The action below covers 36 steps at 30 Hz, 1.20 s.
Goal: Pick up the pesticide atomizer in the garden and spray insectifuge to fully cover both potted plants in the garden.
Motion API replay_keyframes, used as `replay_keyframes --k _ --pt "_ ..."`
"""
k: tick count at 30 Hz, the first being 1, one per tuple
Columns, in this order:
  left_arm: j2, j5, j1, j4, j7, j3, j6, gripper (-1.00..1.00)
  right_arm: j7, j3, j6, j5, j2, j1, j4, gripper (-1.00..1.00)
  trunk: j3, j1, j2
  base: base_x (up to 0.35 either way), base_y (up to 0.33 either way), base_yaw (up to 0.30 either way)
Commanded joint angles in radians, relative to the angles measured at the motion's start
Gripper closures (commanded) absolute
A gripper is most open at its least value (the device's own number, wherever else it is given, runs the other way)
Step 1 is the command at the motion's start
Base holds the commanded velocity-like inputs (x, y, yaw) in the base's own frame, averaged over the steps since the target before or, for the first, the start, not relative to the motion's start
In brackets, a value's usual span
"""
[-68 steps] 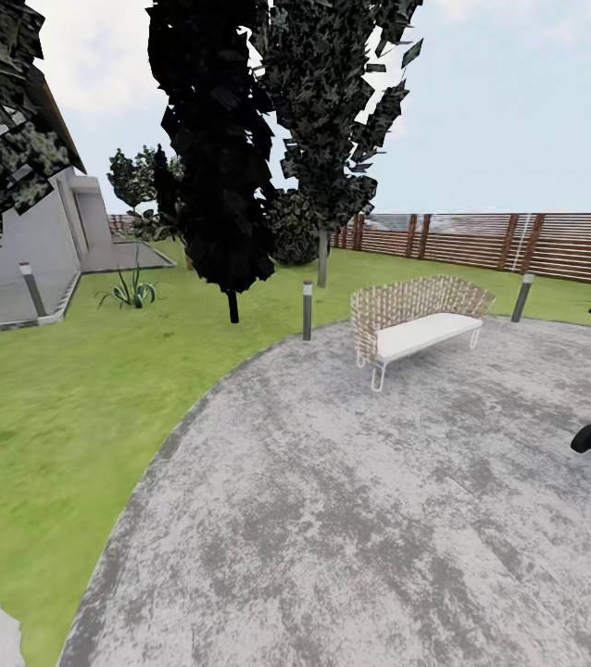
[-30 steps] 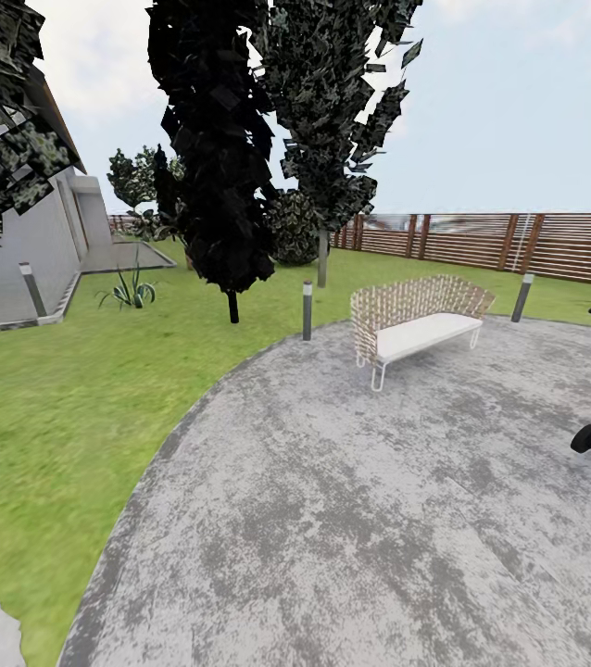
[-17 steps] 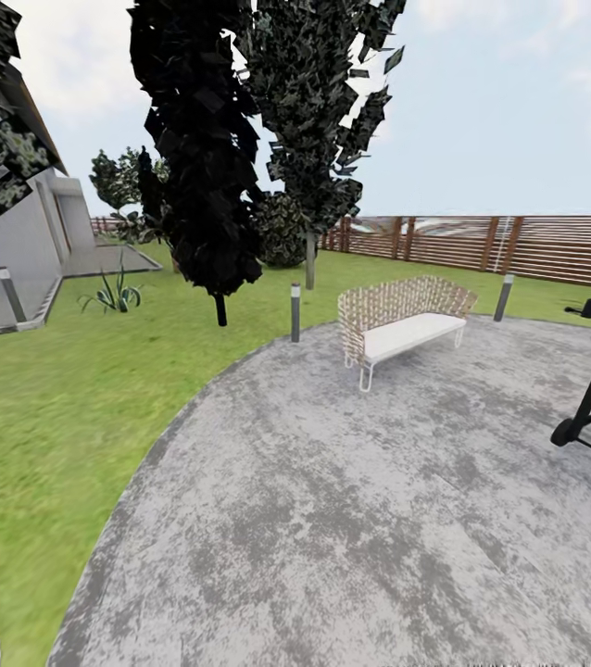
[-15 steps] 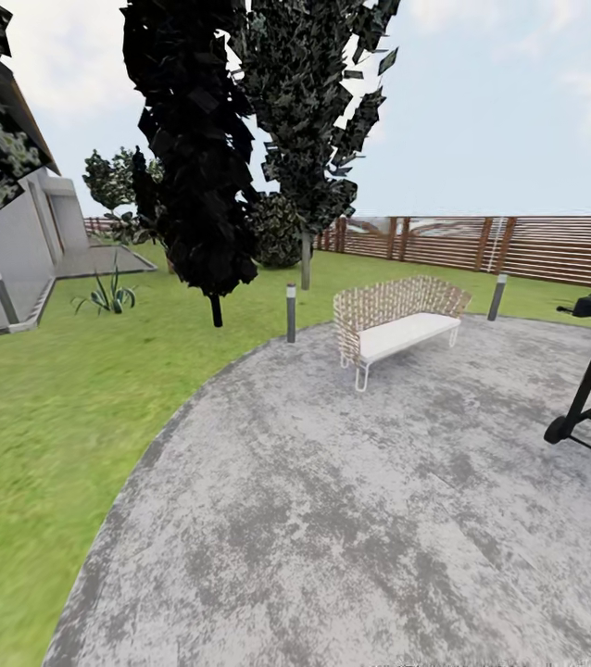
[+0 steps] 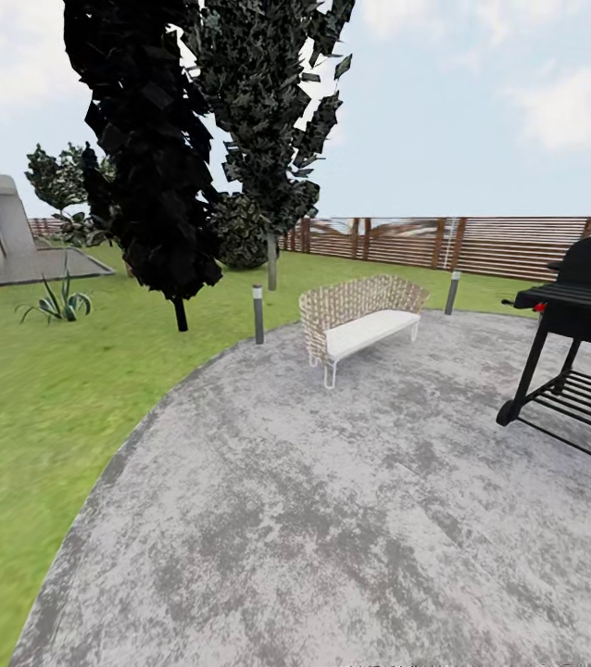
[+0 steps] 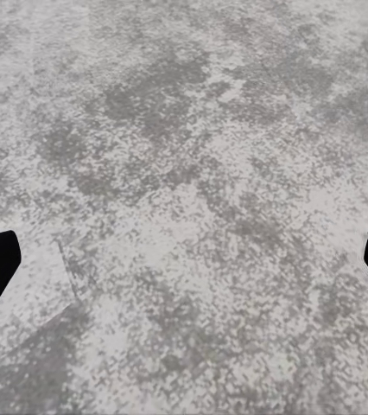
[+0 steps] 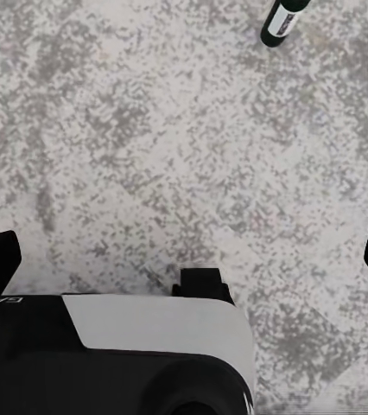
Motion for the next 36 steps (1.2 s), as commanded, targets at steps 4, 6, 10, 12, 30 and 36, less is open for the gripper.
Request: replay_keyframes --k 4,6,10,12,30,36 --pt "0.0 -0.001 -0.001 0.001 0.0 0.0 -0.003 -1.0 0.0 -0.001 0.0 -0.001 0.0 0.001 -0.002 -1.0 -0.001 0.0 0.0 0.0 0.0 -0.239" --pt "0.0 -0.001 -0.001 0.001 0.0 0.0 -0.003 -1.0 0.0 -0.001 0.0 -0.001 0.0 0.001 -0.002 -1.0 -0.001 0.0 0.0 0.0 0.0 -0.233" --pt "0.0 -0.001 -0.001 0.001 0.0 0.0 -0.003 -1.0 0.0 -0.001 0.0 -0.001 0.0 0.001 -0.002 -1.0 -0.001 0.0 0.0 0.0 0.0 -0.23" --pt "0.0 -0.001 -0.001 0.001 0.0 0.0 -0.003 -1.0 0.0 -0.001 0.0 -0.001 0.0 0.001 -0.002 -1.0 -0.001 0.0 0.0 0.0 0.0 -0.229" --pt "0.0 -0.001 -0.001 0.001 0.001 0.001 -0.003 -1.0 0.0 -0.001 0.0 -0.001 0.001 0.001 -0.002 -1.0 -0.001 0.0 0.0 0.0 0.0 -0.221" --pt "0.0 -0.001 -0.001 0.001 0.0 0.001 -0.003 -1.0 0.0 -0.001 0.0 -0.001 0.002 0.001 -0.002 -1.0 -0.001 0.0 0.0 0.0 0.0 -0.193"
